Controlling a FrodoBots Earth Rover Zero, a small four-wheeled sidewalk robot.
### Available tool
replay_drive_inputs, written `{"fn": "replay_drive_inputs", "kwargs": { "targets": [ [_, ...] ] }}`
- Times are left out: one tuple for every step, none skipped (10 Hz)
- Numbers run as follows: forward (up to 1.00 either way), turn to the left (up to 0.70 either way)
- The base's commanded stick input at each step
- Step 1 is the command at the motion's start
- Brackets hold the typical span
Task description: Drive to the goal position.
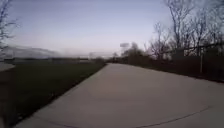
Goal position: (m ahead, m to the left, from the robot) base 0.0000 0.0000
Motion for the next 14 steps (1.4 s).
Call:
{"fn": "replay_drive_inputs", "kwargs": {
  "targets": [
    [0.05,0.00],
    [0.04,0.00],
    [0.02,0.00],
    [0.00,0.00],
    [0.00,0.00],
    [0.03,0.00],
    [0.02,0.00],
    [0.02,0.00],
    [0.04,0.00],
    [0.05,0.00],
    [0.05,0.00],
    [0.05,0.00],
    [0.05,0.00],
    [0.01,0.00]
  ]
}}
